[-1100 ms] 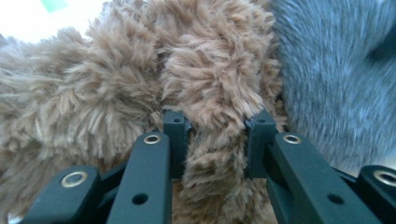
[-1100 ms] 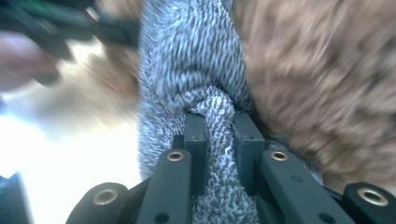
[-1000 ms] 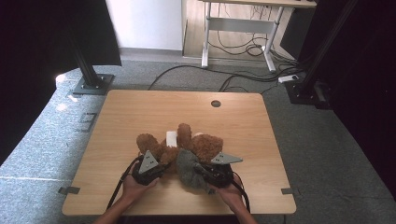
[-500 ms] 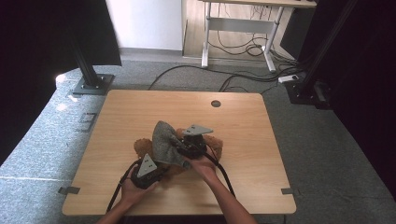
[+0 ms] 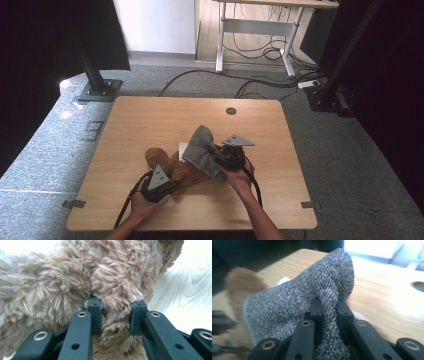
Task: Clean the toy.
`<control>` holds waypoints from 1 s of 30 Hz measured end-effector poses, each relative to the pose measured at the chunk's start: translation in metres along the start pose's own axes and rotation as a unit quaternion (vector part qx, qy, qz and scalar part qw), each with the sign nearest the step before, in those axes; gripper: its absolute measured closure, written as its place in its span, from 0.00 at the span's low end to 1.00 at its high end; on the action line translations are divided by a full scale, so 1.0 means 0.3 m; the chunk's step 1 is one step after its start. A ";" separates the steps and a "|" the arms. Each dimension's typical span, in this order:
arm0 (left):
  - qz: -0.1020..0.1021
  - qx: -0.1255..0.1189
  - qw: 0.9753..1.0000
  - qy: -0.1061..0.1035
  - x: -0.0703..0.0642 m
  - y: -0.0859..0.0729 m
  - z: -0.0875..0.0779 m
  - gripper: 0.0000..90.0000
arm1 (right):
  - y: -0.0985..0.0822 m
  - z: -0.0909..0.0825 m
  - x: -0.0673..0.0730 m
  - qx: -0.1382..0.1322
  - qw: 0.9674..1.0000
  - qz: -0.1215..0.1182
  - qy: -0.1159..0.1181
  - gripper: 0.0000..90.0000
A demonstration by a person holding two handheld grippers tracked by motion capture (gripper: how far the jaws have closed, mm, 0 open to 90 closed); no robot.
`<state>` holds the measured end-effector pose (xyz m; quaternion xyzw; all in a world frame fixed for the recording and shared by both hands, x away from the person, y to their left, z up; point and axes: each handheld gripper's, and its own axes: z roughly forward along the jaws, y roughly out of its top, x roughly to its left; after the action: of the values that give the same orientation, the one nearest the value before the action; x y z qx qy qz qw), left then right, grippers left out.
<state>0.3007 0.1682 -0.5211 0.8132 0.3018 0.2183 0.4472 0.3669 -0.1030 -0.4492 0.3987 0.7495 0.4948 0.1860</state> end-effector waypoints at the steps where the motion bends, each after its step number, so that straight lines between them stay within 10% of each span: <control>1: 0.000 0.000 1.000 0.000 0.000 0.000 0.000 0.77 | -0.009 -0.015 -0.018 0.001 1.000 0.000 -0.014 0.88; 14: 0.016 0.004 1.000 0.001 -0.016 -0.006 -0.002 0.77 | -0.066 -0.090 -0.147 0.004 0.998 0.043 -0.043 0.88; 30: 0.009 0.005 1.000 0.002 -0.018 -0.016 -0.005 0.77 | 0.121 -0.012 0.054 -0.054 0.995 0.002 0.084 0.88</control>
<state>0.2945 0.1673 -0.5250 0.8176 0.2963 0.2224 0.4408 0.3695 -0.0855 -0.4133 0.3469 0.7335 0.5668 0.1427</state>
